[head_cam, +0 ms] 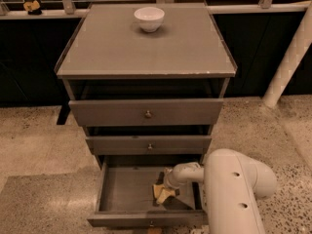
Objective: Pick sponge from bottom drawer and place on counter
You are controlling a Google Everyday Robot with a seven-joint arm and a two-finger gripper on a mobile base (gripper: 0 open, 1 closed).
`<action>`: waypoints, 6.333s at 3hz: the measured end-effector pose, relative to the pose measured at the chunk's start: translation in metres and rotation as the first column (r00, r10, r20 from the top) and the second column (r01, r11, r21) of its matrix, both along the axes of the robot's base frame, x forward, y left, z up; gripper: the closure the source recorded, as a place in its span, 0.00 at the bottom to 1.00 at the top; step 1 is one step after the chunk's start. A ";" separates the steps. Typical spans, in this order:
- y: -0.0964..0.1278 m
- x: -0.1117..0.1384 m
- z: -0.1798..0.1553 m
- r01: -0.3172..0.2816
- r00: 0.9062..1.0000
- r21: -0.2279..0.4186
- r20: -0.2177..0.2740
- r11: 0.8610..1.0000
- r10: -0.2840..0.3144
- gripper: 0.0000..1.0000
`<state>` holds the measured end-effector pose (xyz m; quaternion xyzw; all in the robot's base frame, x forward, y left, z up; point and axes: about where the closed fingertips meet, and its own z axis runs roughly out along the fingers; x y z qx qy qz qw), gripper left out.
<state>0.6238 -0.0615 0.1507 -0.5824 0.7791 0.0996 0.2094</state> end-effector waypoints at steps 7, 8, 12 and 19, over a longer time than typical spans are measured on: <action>-0.009 -0.015 -0.041 -0.001 0.996 -0.036 -0.094 0.999 -0.002 0.91; -0.009 -0.015 -0.038 -0.001 0.996 -0.036 -0.094 0.999 -0.002 1.00; -0.034 -0.003 0.192 0.062 0.977 -0.070 0.209 0.996 -0.046 0.89; -0.113 -0.074 0.320 0.211 0.874 -0.143 0.471 0.967 -0.121 0.97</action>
Offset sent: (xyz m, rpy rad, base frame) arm -0.0196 -0.0232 -0.0216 -0.0275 0.0751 0.0045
